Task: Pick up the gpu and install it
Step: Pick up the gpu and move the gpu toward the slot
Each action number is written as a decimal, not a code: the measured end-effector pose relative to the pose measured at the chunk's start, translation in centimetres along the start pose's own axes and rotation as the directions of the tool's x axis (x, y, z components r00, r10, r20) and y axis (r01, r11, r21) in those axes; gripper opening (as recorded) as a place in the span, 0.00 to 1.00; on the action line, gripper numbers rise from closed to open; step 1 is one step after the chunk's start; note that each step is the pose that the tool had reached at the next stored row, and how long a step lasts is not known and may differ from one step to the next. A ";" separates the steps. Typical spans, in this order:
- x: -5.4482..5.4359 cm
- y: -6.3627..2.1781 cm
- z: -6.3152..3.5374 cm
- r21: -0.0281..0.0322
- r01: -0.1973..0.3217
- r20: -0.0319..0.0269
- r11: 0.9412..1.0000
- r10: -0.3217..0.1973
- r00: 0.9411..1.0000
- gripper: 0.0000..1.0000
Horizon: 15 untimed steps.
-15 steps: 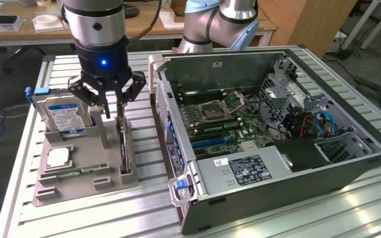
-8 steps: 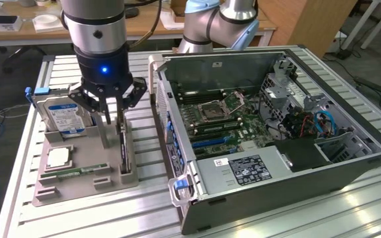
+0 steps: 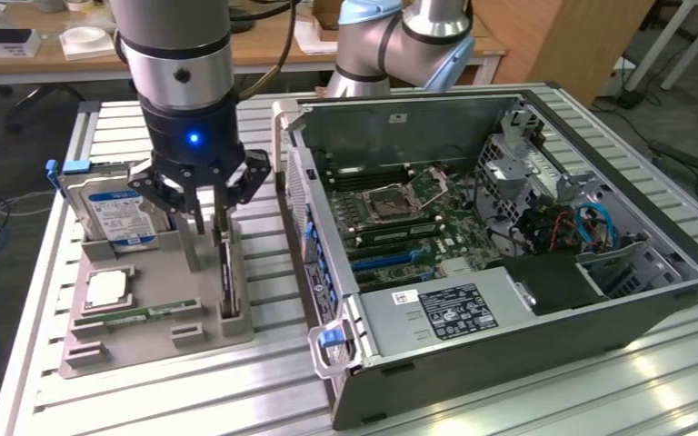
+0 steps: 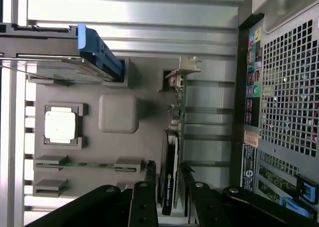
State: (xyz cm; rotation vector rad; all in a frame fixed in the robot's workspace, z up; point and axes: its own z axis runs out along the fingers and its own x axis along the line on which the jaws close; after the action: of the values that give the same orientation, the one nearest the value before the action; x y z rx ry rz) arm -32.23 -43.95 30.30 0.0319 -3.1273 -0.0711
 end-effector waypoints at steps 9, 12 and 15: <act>-0.3 -0.18 0.49 0.000 0.000 0.000 1.000 0.000 1.000 0.32; -0.4 -0.25 0.69 0.000 0.000 0.000 1.000 0.000 1.000 0.32; -0.4 -0.32 0.90 0.000 0.000 0.000 1.000 0.000 1.000 0.32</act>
State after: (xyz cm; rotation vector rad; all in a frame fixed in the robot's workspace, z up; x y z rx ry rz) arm -31.85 -44.22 29.37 0.0318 -3.1274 -0.0712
